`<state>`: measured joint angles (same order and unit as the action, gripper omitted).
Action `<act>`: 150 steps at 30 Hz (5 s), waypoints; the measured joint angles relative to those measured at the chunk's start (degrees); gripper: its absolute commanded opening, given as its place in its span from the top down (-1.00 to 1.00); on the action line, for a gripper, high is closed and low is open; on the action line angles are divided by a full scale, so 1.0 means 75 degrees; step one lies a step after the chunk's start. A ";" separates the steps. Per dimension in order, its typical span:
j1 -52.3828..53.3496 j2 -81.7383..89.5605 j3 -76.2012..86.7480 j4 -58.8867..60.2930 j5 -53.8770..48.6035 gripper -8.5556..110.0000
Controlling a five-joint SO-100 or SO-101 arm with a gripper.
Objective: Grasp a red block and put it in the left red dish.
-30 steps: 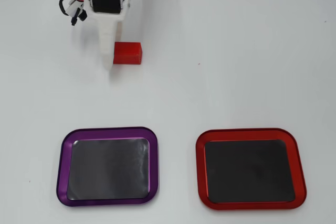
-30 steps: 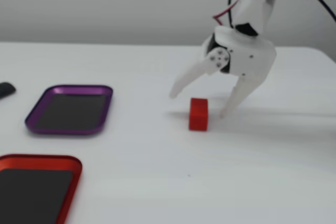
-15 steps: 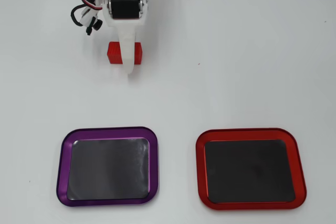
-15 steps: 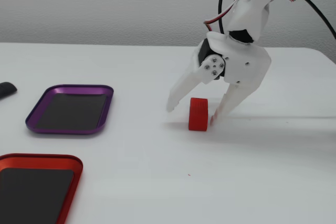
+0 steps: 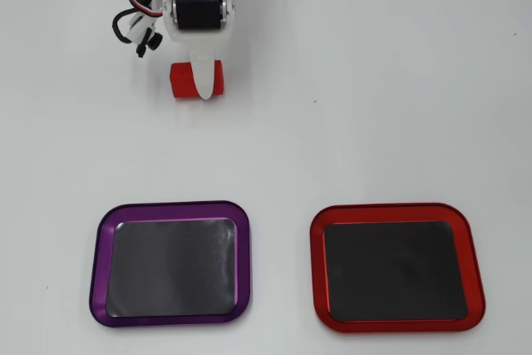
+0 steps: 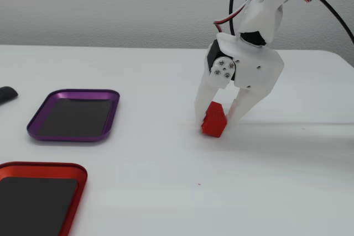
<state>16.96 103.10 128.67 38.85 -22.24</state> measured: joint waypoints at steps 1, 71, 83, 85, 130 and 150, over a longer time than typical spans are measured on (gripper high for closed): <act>0.0000 0.0000 0.0000 0.0012 0.0000 0.86; -0.4066 -0.5156 -0.6141 -0.3961 0.1770 0.86; -0.4066 -0.5660 -0.6984 -0.2988 0.1758 0.68; -0.4066 -0.5660 -0.7008 -0.2988 0.1758 0.68; -0.1957 0.6598 -0.0516 0.3480 0.1711 0.48; -0.2027 1.1625 0.5508 0.3668 0.2918 0.47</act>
<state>1.76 190.28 169.98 66.36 -0.35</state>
